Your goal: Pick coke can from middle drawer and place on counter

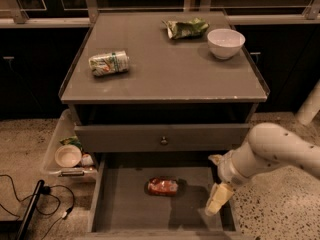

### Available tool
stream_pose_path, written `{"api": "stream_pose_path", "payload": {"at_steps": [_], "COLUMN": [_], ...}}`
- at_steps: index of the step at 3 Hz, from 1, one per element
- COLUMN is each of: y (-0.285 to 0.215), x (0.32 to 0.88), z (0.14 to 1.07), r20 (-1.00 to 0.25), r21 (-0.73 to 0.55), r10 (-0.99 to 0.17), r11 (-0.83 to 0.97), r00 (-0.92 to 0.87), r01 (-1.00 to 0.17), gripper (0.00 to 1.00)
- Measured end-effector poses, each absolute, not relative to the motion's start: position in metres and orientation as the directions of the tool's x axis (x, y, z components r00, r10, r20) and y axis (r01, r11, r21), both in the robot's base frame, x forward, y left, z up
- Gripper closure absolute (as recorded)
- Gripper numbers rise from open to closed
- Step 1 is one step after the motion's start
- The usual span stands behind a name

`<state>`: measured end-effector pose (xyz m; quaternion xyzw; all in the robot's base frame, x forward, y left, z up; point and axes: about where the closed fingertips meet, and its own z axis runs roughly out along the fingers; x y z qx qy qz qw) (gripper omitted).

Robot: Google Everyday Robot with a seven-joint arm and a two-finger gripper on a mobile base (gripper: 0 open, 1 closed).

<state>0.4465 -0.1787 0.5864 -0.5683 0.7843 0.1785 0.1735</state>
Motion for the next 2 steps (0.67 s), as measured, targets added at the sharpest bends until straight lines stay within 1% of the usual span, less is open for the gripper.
{"api": "stream_pose_path", "payload": {"at_steps": [1,2], "y": [-0.1541,-0.1541], "x": [0.4661,0.4660], "z": [0.5163,0.5170], "r20": [-0.576,-0.575], "r21": [0.037,0.037], "r10": [-0.781,-0.782], "r11": [0.270,0.269], "r00": [-0.241,-0.241], "r01": [-0.962,-0.962], "gripper": [0.00,0.00]}}
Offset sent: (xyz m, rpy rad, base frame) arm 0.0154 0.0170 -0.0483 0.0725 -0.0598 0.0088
